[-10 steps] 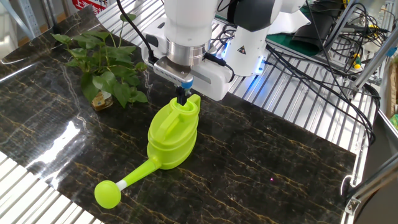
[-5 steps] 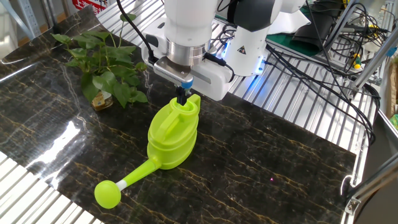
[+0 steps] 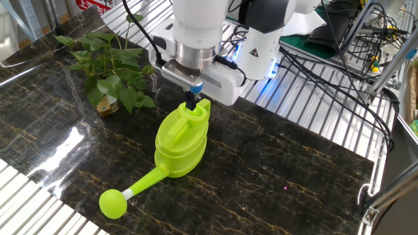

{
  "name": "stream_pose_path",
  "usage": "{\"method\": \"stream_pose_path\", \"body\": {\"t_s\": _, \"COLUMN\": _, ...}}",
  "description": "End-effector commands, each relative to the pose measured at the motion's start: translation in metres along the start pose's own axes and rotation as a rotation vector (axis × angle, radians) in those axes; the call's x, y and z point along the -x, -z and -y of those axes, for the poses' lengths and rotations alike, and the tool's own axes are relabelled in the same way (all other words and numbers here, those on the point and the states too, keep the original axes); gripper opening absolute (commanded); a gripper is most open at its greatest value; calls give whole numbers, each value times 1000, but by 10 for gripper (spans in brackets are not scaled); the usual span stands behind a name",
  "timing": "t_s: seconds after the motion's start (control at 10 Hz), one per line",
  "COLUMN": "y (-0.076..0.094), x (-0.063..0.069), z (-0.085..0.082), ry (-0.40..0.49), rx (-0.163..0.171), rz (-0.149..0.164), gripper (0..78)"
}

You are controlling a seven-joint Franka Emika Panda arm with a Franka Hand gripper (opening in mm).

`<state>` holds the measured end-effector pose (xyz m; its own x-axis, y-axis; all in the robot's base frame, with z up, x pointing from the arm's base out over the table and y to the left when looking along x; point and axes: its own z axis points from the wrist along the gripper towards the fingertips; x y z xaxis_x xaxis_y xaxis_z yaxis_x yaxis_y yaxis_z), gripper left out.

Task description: Water the plant

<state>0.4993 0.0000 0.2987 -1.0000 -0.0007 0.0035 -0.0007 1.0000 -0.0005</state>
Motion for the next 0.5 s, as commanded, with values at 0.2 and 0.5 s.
{"method": "stream_pose_path", "body": {"t_s": 0.2, "y": 0, "x": 0, "z": 0, "ry": 119, "rx": -118, "rz": -29, "gripper": 0}}
{"method": "stream_pose_path", "body": {"t_s": 0.5, "y": 0, "x": 0, "z": 0, "ry": 109, "rx": -124, "rz": -26, "gripper": 0}}
